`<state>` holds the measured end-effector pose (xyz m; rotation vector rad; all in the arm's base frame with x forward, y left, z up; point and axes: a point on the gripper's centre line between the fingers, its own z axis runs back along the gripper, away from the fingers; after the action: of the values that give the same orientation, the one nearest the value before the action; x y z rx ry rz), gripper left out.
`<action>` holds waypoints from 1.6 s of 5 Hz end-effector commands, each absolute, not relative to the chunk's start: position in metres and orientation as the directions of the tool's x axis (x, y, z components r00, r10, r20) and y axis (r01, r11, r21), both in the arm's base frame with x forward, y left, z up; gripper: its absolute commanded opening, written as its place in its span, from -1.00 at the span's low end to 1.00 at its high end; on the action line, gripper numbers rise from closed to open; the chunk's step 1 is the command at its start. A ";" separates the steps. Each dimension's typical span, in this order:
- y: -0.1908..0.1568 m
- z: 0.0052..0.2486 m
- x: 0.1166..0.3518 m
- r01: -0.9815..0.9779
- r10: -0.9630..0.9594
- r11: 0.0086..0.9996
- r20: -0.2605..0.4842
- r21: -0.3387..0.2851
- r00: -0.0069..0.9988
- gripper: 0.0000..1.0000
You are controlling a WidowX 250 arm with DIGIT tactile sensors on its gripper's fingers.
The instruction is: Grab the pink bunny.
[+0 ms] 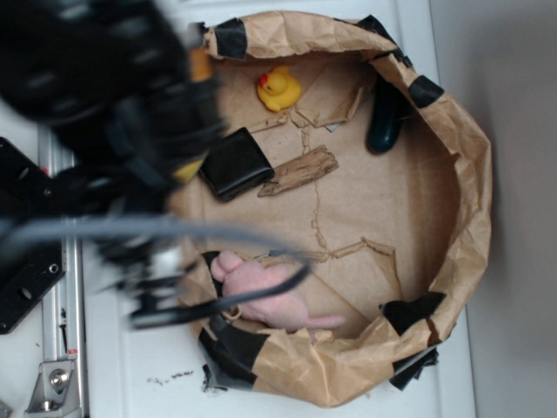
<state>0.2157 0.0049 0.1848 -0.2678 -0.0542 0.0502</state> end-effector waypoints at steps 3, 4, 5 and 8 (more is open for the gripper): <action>0.010 0.160 0.259 -0.076 0.092 0.956 0.041 -0.284 0.995 1.00; -0.014 0.109 0.251 -0.041 0.038 0.978 -0.021 -0.205 0.999 1.00; -0.036 0.084 0.248 -0.003 0.001 0.985 -0.009 -0.172 1.000 1.00; -0.065 0.078 0.258 0.120 -0.116 0.941 0.031 -0.317 0.993 1.00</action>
<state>0.2497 -0.0609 0.0660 -0.3193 0.0454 -0.0858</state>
